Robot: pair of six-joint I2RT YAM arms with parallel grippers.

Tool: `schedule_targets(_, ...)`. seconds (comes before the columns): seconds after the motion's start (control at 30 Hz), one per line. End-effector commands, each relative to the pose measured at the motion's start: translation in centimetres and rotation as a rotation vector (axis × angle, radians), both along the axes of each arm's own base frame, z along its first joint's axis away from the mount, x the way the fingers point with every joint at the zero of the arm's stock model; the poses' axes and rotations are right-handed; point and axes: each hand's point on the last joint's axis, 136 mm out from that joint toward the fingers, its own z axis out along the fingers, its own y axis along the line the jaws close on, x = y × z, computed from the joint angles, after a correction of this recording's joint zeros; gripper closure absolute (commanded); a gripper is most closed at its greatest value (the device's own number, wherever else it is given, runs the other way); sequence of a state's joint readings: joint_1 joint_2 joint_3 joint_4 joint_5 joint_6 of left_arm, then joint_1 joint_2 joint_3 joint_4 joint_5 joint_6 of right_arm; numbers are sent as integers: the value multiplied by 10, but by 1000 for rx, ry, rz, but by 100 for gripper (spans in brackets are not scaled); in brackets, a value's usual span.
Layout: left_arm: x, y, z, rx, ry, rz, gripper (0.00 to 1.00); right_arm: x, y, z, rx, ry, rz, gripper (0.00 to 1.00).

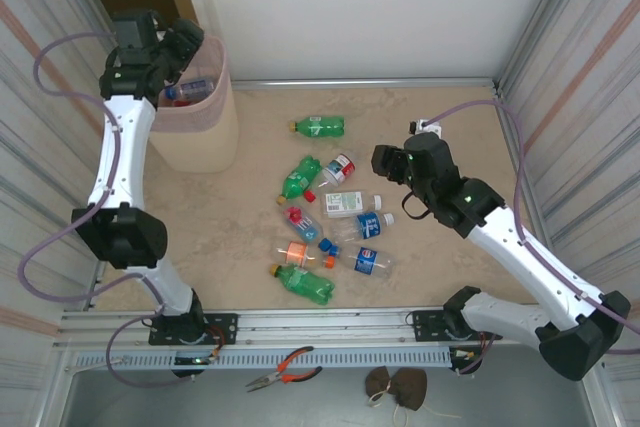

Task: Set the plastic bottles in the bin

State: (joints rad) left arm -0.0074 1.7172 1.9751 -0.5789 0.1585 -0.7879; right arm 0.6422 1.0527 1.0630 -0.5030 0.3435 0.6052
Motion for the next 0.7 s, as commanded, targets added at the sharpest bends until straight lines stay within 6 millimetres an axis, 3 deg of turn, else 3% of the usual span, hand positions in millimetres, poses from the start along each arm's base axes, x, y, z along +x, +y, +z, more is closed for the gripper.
schedule_targets(0.0, -29, -45, 21, 230, -103, -239, 26, -3, 0, -3, 14, 23, -12, 24)
schedule_targets(0.17, -58, -98, 13, 394, -117, -408, 26, -2, -2, -10, 15, 44, -14, 24)
schedule_targets(0.3, -81, -151, -11, 469, -122, -632, 25, -3, -3, -9, 21, 60, -9, 24)
schedule_targets(0.43, -104, -184, -52, 512, -74, -823, 27, -5, -12, -8, 12, 64, -22, 24)
schedule_targets(0.67, -121, -206, -134, 589, 80, -978, 25, -5, -23, -11, 24, 92, -45, 24)
